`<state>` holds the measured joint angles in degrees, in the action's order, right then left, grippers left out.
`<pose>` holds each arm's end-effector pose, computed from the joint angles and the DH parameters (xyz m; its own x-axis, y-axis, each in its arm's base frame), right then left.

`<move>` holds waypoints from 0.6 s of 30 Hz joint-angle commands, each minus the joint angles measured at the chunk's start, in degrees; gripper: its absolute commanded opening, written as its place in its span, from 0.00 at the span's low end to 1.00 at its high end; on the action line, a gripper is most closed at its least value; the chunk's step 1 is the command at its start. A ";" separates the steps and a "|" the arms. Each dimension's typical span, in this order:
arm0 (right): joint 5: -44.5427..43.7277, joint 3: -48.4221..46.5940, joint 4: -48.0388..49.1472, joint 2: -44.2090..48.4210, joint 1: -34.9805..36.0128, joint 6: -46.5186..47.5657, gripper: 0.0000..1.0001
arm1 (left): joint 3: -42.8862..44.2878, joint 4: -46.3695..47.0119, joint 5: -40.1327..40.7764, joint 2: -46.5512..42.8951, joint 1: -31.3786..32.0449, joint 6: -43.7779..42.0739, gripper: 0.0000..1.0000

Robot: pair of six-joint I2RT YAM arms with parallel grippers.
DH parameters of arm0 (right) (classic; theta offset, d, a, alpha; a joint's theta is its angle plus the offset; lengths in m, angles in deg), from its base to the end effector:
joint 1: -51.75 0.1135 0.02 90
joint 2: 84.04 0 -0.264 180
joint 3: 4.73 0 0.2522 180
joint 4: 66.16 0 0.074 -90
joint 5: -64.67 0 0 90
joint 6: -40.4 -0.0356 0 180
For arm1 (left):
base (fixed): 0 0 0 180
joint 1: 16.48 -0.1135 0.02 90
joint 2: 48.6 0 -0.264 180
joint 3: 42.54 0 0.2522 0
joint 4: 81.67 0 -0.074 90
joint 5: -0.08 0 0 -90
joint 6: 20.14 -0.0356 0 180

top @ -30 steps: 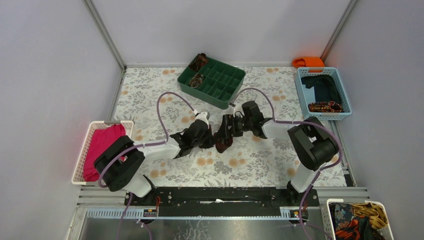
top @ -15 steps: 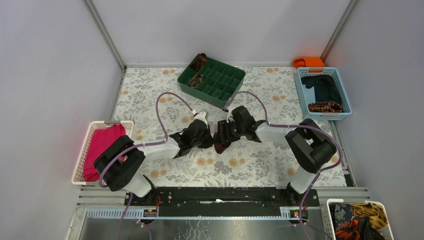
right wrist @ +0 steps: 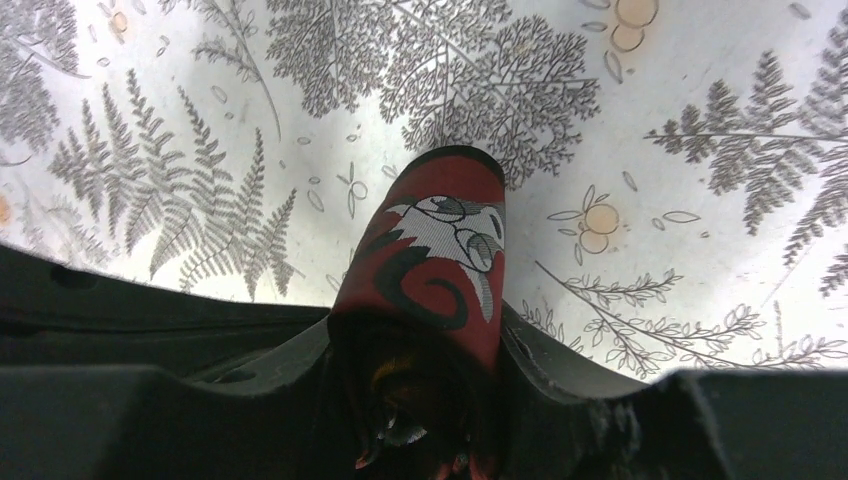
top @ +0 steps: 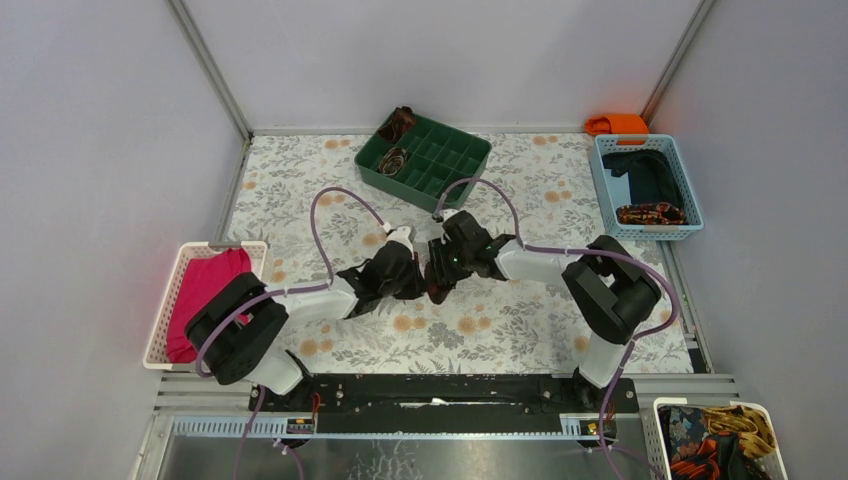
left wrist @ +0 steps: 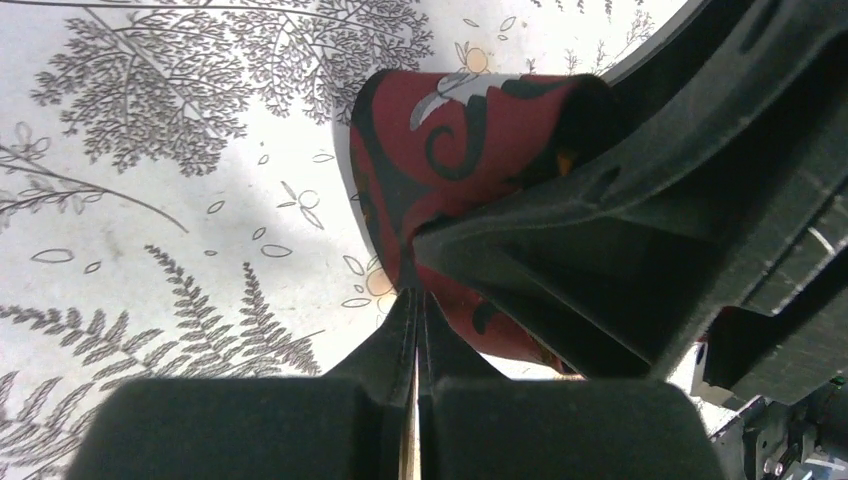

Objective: Roll the ties
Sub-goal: Pick up the tie at the center of the board.

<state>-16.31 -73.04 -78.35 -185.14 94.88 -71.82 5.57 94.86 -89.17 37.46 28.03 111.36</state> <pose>0.2590 0.2502 0.1588 -0.7635 -0.2035 -0.6129 -0.5049 0.7798 0.3701 0.2021 -0.1980 0.1493 -0.8132 -0.1297 -0.5674 0.2071 0.8465 -0.4904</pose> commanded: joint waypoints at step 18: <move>-25.76 -27.88 -23.70 -4.24 0.82 5.85 0.00 | 9.23 -25.84 19.69 -24.59 -3.40 0.22 0.00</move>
<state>-36.88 -91.71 -98.29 -187.76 96.52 -67.16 13.01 73.04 -71.46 13.13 26.61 113.61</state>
